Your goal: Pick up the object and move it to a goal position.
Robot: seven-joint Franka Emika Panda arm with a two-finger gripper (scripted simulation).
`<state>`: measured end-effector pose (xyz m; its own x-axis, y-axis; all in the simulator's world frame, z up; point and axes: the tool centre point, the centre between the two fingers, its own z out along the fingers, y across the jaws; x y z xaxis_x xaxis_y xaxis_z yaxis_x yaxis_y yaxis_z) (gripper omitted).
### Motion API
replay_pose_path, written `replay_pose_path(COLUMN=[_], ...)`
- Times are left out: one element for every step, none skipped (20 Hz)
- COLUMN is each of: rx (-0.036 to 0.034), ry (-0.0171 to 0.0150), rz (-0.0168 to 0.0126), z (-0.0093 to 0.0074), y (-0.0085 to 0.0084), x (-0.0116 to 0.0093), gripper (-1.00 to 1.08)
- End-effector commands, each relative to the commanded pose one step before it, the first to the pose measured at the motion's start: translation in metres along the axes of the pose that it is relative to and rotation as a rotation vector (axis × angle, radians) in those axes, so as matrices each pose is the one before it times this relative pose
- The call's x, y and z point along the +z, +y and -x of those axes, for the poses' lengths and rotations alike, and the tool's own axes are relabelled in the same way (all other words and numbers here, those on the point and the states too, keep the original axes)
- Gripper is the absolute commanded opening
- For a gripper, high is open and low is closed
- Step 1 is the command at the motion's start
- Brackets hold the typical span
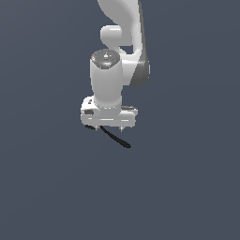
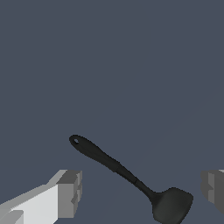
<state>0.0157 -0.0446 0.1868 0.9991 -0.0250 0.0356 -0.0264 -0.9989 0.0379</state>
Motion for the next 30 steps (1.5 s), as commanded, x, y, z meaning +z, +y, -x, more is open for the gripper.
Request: replay_pose_path(rx=[-0.00716, -0.00552, -0.00676, -0.00807, -0.00938, -0.01060, -0.01181, -0.01300, -0.01427, -0.01552, -0.01678, -0.01807, -0.01933, -0.02063, -0.02195, -0.02327, -0.02459, -0.02561, -0.02570, -0.02572, -0.02575, -0.02575, -0.02578, -0.02580, -0.02582, -0.02583, -0.02584, -0.02588, -0.02588, -0.02589], ry=[-0.00074, -0.00019, -0.00027, -0.00035, -0.00043, -0.00049, -0.00054, -0.00057, -0.00061, -0.00065, -0.00070, -0.00075, -0.00078, -0.00081, -0.00084, -0.00086, -0.00087, -0.00087, -0.00083, -0.00078, -0.00073, -0.00068, -0.00062, -0.00056, -0.00050, -0.00044, -0.00038, -0.00031, -0.00024, -0.00017], rz=[-0.00004, -0.00001, -0.00003, -0.00005, -0.00007, -0.00009, -0.00011, -0.00014, -0.00017, -0.00021, -0.00025, -0.00031, -0.00036, -0.00043, -0.00050, -0.00058, -0.00067, -0.00076, -0.00082, -0.00088, -0.00093, -0.00099, -0.00104, -0.00109, -0.00114, -0.00118, -0.00123, -0.00127, -0.00131, -0.00134], z=[0.00060, 0.00040, 0.00052, 0.00064, 0.00075, 0.00087, 0.00097, 0.00108, 0.00119, 0.00130, 0.00143, 0.00155, 0.00168, 0.00181, 0.00195, 0.00209, 0.00223, 0.00234, 0.00236, 0.00238, 0.00239, 0.00240, 0.00240, 0.00240, 0.00240, 0.00239, 0.00239, 0.00237, 0.00236, 0.00234], y=[0.00022, 0.00024, 0.00030, 0.00031, 0.00032, 0.00038, 0.00038, 0.00042, 0.00044, 0.00045, 0.00045, 0.00044, 0.00043, 0.00040, 0.00036, 0.00032, 0.00026, 0.00019, 0.00009, 0.00000, -0.00010, -0.00018, -0.00028, -0.00038, -0.00047, -0.00056, -0.00065, -0.00076, -0.00084, -0.00094], x=[0.00108, 0.00066, 0.00087, 0.00108, 0.00128, 0.00146, 0.00161, 0.00175, 0.00190, 0.00205, 0.00221, 0.00238, 0.00253, 0.00268, 0.00283, 0.00298, 0.00313, 0.00323, 0.00322, 0.00319, 0.00317, 0.00314, 0.00312, 0.00309, 0.00307, 0.00304, 0.00302, 0.00299, 0.00297, 0.00294], gripper=[1.00, 1.00, 1.00, 1.00, 1.00, 1.00, 1.00, 1.00, 1.00, 1.00, 1.00, 1.00, 1.00, 1.00, 1.00, 1.00, 1.00, 1.00, 1.00, 1.00, 1.00, 1.00, 1.00, 1.00, 1.00, 1.00, 1.00, 1.00, 1.00, 1.00])
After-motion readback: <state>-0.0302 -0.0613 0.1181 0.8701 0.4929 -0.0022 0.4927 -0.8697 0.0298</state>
